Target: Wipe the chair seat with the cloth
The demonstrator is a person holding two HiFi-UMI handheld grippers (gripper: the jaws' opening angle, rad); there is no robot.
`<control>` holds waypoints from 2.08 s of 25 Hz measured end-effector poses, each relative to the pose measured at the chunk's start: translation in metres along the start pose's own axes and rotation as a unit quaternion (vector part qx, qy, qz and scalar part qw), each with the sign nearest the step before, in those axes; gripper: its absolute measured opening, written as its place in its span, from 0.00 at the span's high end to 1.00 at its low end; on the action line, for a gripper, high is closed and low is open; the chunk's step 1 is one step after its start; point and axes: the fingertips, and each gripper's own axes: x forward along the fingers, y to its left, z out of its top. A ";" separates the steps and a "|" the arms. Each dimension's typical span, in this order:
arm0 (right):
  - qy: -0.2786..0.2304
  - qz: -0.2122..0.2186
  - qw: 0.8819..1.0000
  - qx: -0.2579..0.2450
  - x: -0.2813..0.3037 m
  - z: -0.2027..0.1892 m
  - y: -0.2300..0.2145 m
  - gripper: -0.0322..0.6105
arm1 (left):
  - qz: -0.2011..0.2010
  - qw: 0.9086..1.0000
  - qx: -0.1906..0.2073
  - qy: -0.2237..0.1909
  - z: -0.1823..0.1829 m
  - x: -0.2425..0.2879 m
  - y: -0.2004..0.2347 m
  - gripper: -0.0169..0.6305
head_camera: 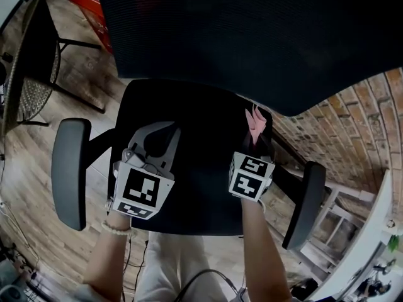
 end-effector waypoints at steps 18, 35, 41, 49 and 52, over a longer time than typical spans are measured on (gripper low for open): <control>-0.002 0.122 0.992 -0.015 0.020 0.019 0.090 0.86 | 0.046 0.998 -0.042 0.023 -0.043 -0.033 0.018 0.95; -0.045 0.291 0.948 -0.125 -0.011 0.050 0.227 0.86 | 0.085 0.993 -0.074 0.042 -0.083 -0.083 0.020 0.95; -0.056 0.345 0.924 -0.154 -0.032 0.053 0.268 0.86 | 0.088 0.992 -0.082 0.047 -0.092 -0.098 0.010 0.95; -0.053 0.386 0.905 -0.168 -0.054 0.044 0.292 0.86 | 0.092 0.991 -0.082 0.048 -0.096 -0.111 0.009 0.95; -0.051 0.371 0.911 -0.176 -0.055 0.037 0.284 0.86 | 0.092 0.991 -0.081 0.047 -0.096 -0.113 0.007 0.95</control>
